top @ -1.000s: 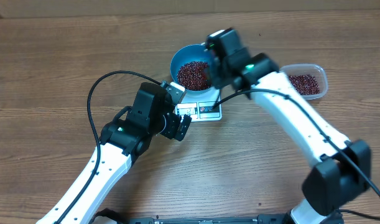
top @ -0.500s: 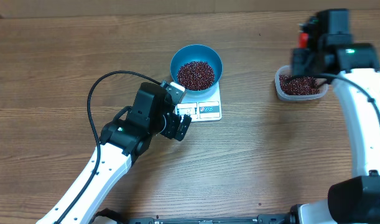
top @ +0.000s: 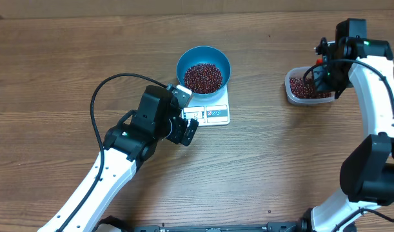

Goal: Scoop item into bowl and weigh 150g on scale
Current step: 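Move the empty scoop back over the bean tub, then dip the red scoop into the beans in the tub and fill it, then lift the filled scoop and carry it over the blue bowl, then tip the scoop to pour beans into the blue bowl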

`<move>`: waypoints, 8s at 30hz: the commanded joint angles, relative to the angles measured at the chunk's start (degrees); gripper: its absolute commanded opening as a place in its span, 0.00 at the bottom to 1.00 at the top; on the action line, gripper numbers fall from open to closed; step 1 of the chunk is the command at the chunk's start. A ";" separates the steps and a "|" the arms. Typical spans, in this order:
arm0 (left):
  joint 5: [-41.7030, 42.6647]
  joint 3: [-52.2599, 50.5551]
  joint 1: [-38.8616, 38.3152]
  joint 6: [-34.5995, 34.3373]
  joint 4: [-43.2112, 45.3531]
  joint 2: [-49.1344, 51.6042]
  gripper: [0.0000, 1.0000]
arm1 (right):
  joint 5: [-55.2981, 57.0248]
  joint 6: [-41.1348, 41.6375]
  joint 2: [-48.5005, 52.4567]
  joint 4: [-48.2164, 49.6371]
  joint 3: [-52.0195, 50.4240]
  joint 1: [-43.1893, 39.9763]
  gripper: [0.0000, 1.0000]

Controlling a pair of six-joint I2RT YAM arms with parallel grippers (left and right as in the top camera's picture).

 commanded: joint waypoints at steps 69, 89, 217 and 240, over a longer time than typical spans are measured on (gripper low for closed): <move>-0.35 -0.20 0.26 0.26 -0.24 0.28 0.99 | 1.31 -11.78 5.70 4.52 -8.35 -1.29 0.04; -0.35 -0.20 0.26 0.24 -0.24 0.28 1.00 | -18.18 -8.07 5.70 3.28 -8.26 -1.70 0.04; -0.35 -0.20 0.26 0.24 -0.24 0.28 1.00 | 2.89 14.16 4.72 12.48 7.93 39.39 0.04; -0.35 -0.20 0.26 0.24 -0.24 0.28 1.00 | 7.96 6.25 4.72 16.61 7.93 40.70 0.04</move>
